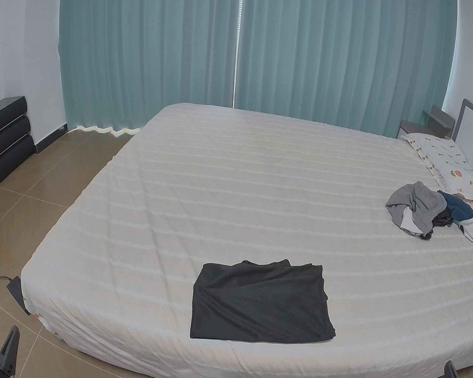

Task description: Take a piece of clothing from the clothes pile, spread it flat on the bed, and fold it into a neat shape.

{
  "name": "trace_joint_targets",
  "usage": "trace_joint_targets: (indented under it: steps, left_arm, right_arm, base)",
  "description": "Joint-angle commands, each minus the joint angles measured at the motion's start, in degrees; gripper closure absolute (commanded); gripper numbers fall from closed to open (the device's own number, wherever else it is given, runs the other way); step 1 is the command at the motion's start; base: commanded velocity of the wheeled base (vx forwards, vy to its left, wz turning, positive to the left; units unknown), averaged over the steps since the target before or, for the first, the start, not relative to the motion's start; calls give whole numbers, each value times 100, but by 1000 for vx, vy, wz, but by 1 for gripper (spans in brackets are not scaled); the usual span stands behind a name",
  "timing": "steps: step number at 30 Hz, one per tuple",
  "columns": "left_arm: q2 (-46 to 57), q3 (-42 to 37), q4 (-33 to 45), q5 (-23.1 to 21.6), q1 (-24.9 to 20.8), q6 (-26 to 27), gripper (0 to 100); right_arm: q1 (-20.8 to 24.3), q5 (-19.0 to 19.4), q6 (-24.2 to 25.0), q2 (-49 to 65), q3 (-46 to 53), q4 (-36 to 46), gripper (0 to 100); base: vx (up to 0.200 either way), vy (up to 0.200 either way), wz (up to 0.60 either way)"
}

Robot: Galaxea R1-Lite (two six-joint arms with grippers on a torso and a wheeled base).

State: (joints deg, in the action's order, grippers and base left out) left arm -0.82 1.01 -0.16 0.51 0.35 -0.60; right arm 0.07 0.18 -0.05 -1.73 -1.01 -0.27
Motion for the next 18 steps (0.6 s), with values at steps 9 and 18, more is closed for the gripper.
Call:
trace_joint_targets:
  steps: [9,18]
  left_arm:
    - [64,-92,-2,19,9,-55,0]
    - [64,-84,-2,-16,9,-63,0]
  right_arm:
    - [-7,34,-21,156,101,0,0]
    - [-7,17,-4,164,101,-8,0]
  base:
    - [0,0,0]
    - [0,0,0]
